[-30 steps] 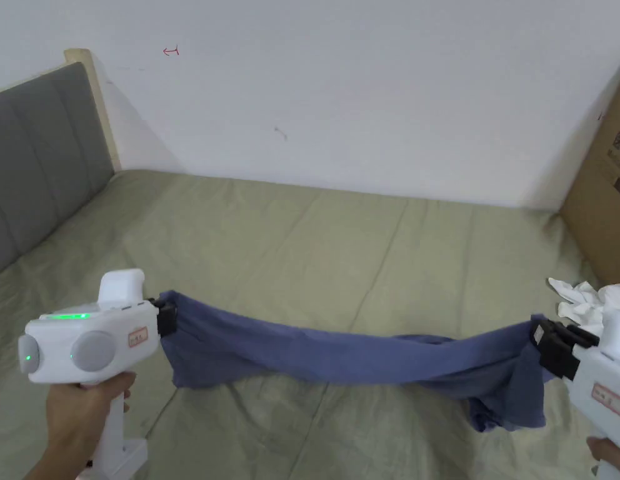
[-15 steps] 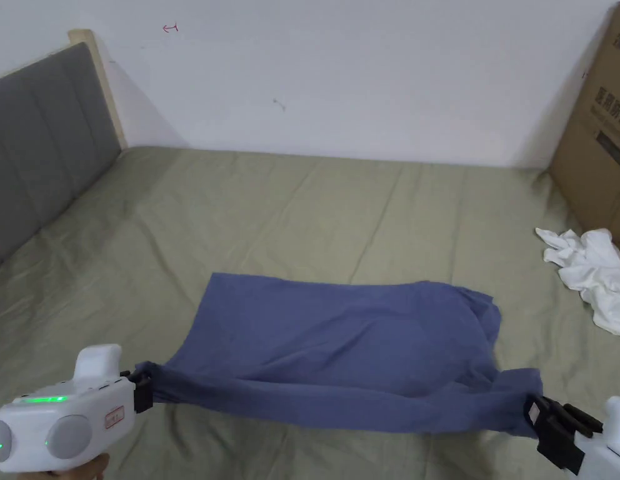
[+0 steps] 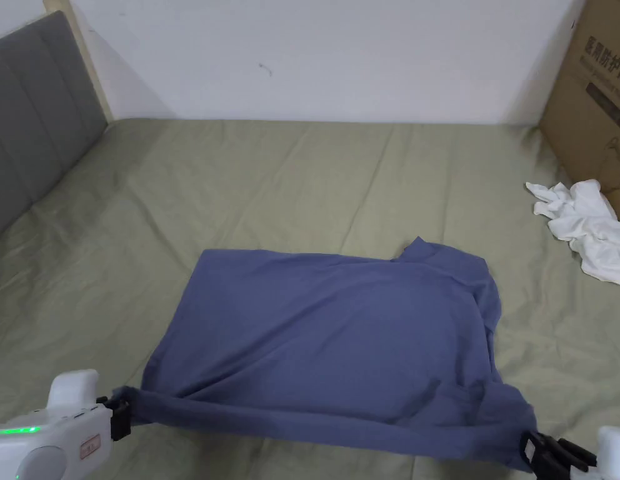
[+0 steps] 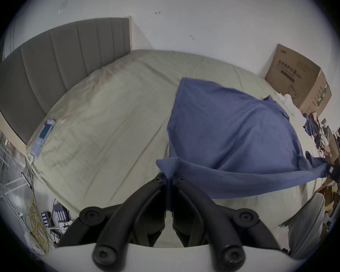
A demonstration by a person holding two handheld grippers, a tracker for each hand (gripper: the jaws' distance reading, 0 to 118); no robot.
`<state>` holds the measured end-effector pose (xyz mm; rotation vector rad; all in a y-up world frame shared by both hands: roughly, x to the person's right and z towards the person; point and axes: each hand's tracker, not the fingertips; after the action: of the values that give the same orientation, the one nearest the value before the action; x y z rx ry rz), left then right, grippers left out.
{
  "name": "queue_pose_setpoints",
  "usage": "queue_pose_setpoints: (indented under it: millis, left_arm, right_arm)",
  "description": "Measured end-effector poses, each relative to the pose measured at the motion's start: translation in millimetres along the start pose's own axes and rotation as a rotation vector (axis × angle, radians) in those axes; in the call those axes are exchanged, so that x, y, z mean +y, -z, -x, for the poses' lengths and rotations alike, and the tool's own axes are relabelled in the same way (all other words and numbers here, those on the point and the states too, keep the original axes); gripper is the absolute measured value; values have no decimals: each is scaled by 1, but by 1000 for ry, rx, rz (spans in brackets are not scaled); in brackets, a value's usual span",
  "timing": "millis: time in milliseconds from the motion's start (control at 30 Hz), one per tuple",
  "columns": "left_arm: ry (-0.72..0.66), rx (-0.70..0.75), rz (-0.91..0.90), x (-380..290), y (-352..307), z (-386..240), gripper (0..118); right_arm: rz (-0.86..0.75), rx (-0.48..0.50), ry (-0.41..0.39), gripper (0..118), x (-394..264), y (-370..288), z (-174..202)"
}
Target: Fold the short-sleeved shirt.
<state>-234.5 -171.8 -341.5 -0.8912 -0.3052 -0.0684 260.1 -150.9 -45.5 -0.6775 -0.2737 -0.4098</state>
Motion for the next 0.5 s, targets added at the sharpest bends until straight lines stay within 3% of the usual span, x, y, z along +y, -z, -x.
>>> queue_pose_setpoints:
  millis: [233, 400, 433, 500]
  left_arm:
    - [-27, 46, 109, -19, 38, -6, 7]
    - [-71, 57, 157, -18, 42, -10, 11]
    - [-81, 66, 163, -16, 40, -12, 21]
    - [-98, 53, 184, -11, 34, -13, 65]
  right_arm:
    - [234, -149, 104, 8, -25, 61, -13]
    - [271, -193, 132, 9, -28, 71, -12]
    - [266, -209, 123, 14, -26, 69, -9]
    - [262, -219, 104, 36, -20, 64, -7]
